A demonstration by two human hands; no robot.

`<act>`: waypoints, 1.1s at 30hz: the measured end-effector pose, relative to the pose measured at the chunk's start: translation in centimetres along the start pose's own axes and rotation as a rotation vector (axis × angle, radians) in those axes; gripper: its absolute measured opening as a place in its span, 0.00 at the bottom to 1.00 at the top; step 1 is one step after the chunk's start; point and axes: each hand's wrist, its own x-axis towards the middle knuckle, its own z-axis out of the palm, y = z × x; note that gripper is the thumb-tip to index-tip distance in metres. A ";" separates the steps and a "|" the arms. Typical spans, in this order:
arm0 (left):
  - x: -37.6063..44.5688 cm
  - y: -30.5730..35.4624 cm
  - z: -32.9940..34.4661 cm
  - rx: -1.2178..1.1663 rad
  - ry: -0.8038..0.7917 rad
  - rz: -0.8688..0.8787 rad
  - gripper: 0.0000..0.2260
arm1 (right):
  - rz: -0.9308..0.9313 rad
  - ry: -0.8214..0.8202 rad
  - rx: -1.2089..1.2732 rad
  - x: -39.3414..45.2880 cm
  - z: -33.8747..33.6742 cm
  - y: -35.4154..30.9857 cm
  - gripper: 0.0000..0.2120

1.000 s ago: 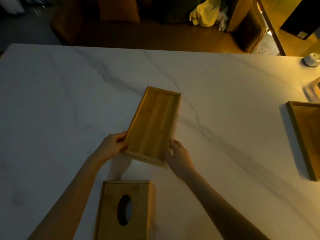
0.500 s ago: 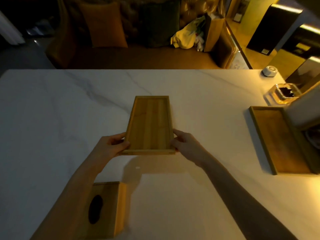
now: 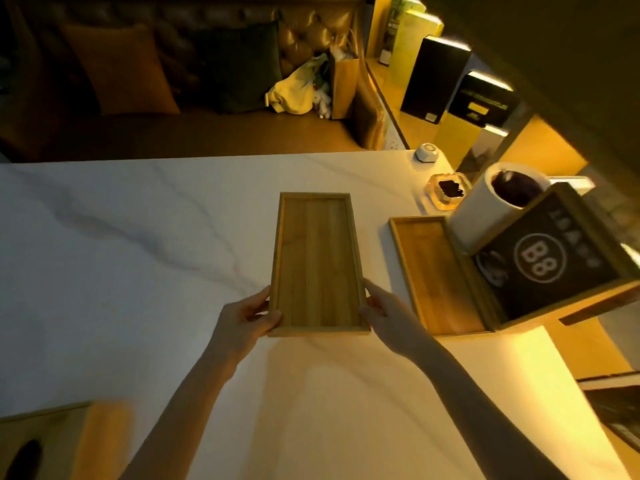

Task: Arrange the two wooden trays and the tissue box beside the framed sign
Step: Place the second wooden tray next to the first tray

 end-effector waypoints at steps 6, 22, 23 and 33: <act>1.2 -0.9 4.9 0.080 -0.012 -0.011 0.17 | 0.050 0.025 0.043 -0.2 -1.1 5.0 0.21; 3.8 -2.3 9.8 0.135 0.037 -0.153 0.20 | 0.105 0.008 -0.002 1.7 -3.1 10.2 0.23; 3.9 -2.5 9.9 0.140 0.040 -0.156 0.20 | 0.101 0.007 -0.008 1.8 -3.0 10.3 0.23; 4.4 -3.3 11.4 0.268 0.111 -0.123 0.20 | 0.131 0.127 -0.220 2.4 -2.3 11.6 0.15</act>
